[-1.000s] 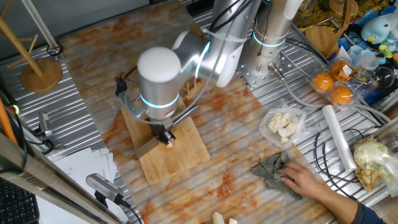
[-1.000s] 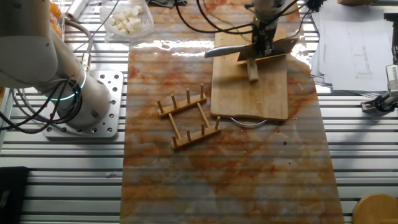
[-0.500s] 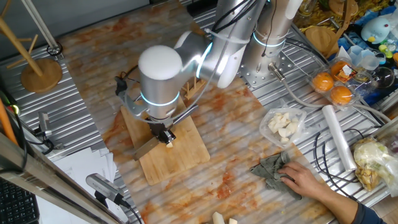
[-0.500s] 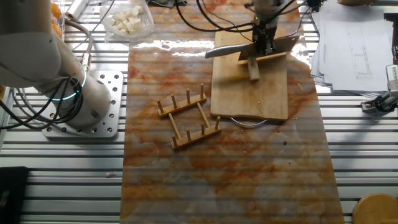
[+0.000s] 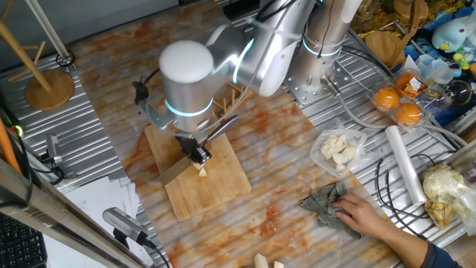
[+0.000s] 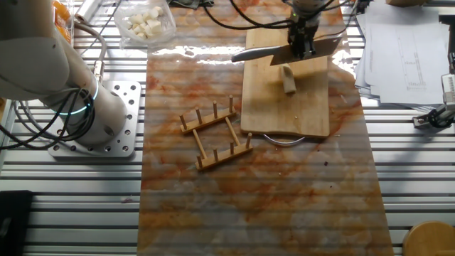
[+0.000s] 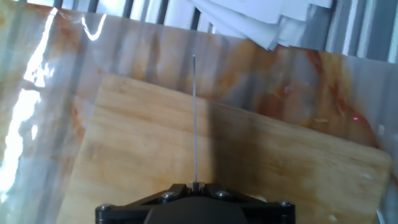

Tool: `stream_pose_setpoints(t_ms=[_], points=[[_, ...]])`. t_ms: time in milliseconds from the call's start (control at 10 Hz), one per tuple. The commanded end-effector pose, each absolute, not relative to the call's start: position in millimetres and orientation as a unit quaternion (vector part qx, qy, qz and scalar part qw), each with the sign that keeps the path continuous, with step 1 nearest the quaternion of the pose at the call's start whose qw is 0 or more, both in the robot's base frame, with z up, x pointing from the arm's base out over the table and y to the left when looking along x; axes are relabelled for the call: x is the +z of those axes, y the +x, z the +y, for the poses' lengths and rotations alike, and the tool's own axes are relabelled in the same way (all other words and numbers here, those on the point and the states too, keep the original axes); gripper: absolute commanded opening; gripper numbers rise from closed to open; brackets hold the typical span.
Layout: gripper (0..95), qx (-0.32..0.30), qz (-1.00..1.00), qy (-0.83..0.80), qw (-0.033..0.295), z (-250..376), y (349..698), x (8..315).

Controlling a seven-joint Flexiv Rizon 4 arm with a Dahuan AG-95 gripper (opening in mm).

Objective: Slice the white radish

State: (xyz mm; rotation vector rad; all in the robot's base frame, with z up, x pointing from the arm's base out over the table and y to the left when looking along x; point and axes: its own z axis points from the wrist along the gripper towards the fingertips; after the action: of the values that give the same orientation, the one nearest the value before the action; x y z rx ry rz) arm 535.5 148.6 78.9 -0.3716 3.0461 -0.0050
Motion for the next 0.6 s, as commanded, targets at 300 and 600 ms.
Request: stream_pose_setpoints(t_ms=[300, 600], points=[[0.0, 0.006, 0.992, -0.120, 0.031, 151.9, 540.8, 74.6], [0.0, 0.006, 0.992, -0.121, 0.031, 151.9, 540.8, 74.6]])
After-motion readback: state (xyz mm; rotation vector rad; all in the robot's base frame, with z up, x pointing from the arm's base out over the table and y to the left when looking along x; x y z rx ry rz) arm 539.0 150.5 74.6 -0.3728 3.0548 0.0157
